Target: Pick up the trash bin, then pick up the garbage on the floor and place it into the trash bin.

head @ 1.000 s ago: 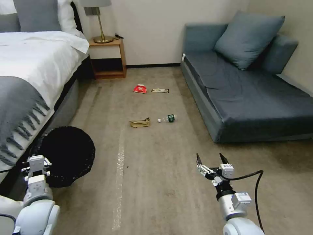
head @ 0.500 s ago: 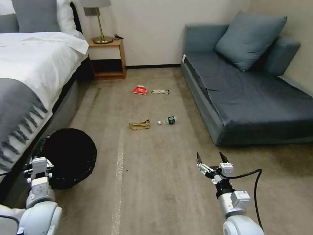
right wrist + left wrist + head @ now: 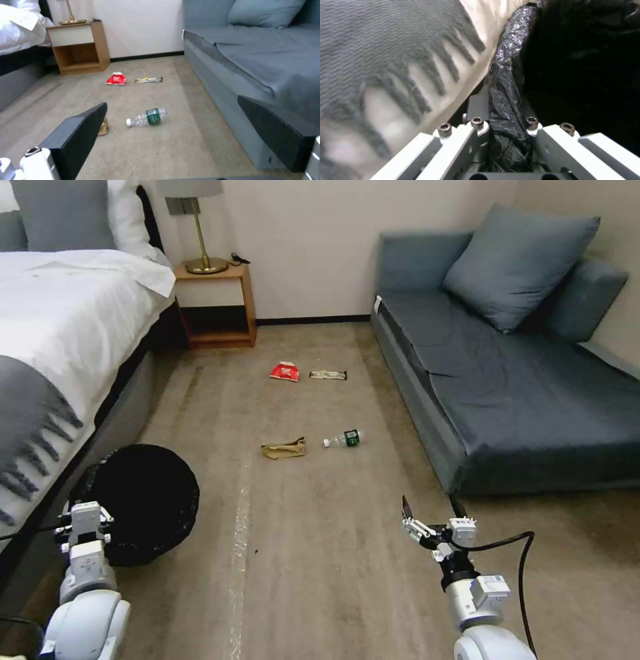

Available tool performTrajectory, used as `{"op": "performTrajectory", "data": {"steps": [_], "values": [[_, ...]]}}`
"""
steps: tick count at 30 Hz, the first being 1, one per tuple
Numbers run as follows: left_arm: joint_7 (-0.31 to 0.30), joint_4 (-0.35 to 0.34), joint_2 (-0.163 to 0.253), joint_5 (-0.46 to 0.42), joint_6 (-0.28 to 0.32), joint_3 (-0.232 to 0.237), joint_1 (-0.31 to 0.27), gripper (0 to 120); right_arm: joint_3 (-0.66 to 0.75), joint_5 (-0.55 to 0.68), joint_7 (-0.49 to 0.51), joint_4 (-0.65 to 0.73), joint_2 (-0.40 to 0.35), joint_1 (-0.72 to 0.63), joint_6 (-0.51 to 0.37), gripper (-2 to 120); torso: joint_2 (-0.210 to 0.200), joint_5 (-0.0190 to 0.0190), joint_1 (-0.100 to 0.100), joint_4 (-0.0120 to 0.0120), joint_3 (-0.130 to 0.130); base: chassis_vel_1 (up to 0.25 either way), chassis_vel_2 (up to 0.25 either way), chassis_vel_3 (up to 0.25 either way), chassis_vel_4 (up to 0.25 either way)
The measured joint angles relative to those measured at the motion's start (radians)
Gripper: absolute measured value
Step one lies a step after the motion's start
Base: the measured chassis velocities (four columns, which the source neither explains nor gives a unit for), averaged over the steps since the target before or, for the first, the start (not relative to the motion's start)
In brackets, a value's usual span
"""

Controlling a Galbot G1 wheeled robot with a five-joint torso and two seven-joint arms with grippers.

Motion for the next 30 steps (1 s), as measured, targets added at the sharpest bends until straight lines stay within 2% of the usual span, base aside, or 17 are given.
{"op": "performTrajectory", "data": {"steps": [30], "values": [[0.005, 0.006, -0.010, 0.002, -0.008, 0.000, 0.011, 7, -0.009, -0.014, -0.008, -0.004, 0.011, -0.015, 0.004, 100, 0.000, -0.0001, 0.000, -0.0001, 0.000, -0.150, 0.157, 0.151, -0.163]]}}
